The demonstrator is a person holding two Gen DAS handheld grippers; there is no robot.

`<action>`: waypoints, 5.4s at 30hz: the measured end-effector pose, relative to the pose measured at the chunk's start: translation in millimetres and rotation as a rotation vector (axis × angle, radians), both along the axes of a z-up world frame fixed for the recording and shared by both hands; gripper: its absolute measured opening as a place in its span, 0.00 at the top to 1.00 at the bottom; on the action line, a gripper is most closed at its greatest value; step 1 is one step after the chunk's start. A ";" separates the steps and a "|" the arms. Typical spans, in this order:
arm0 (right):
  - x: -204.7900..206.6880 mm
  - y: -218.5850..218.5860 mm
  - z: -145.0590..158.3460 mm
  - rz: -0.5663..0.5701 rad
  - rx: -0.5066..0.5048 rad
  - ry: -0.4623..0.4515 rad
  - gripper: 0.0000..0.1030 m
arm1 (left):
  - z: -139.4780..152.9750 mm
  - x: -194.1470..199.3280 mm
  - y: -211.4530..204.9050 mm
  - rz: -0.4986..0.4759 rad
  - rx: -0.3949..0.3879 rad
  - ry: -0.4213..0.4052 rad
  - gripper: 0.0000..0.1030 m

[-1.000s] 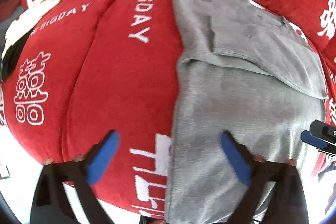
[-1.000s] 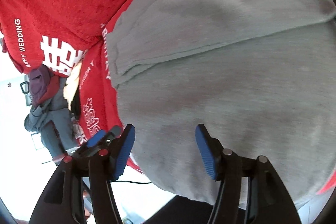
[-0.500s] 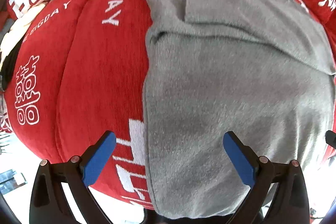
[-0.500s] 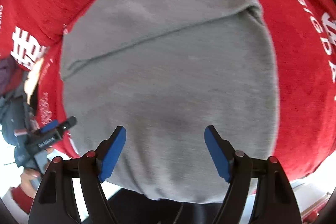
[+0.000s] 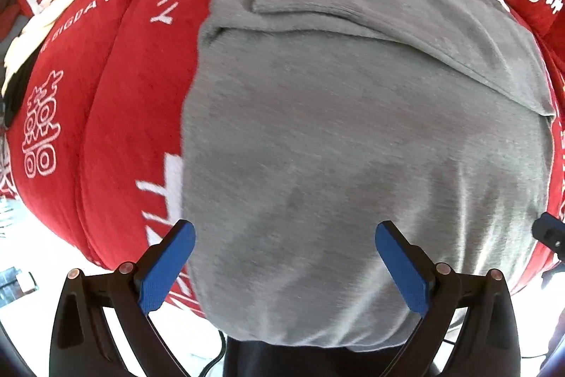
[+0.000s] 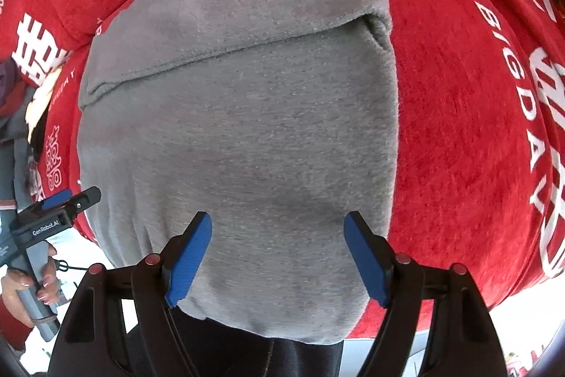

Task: Fold small clothes

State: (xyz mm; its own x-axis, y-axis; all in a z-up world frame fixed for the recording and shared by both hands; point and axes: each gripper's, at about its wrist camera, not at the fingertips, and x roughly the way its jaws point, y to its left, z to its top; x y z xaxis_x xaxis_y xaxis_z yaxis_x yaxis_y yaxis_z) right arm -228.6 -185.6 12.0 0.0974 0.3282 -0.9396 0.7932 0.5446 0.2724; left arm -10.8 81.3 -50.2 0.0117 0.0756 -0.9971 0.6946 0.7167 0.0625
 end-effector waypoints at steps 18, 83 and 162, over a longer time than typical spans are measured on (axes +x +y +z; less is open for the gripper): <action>-32.6 19.3 12.3 -0.031 -0.012 -0.017 0.22 | 2.9 -72.4 23.5 -0.056 -0.060 0.024 0.01; -34.5 -69.5 -4.9 -0.373 0.079 -0.299 0.89 | 27.0 43.6 85.9 0.036 -0.355 -0.040 0.34; 89.5 -182.0 -16.2 -0.028 -0.180 -0.165 0.89 | 18.5 102.3 -20.8 0.123 -0.215 -0.198 0.37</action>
State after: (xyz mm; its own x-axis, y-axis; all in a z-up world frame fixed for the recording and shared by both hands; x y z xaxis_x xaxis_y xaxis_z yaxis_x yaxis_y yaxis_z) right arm -139.1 -367.6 -4.3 0.2609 0.1518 -0.9533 0.7618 0.5742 0.2999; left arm 91.5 60.5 -31.6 0.2107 -0.1243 -0.9696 0.5914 0.8060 0.0252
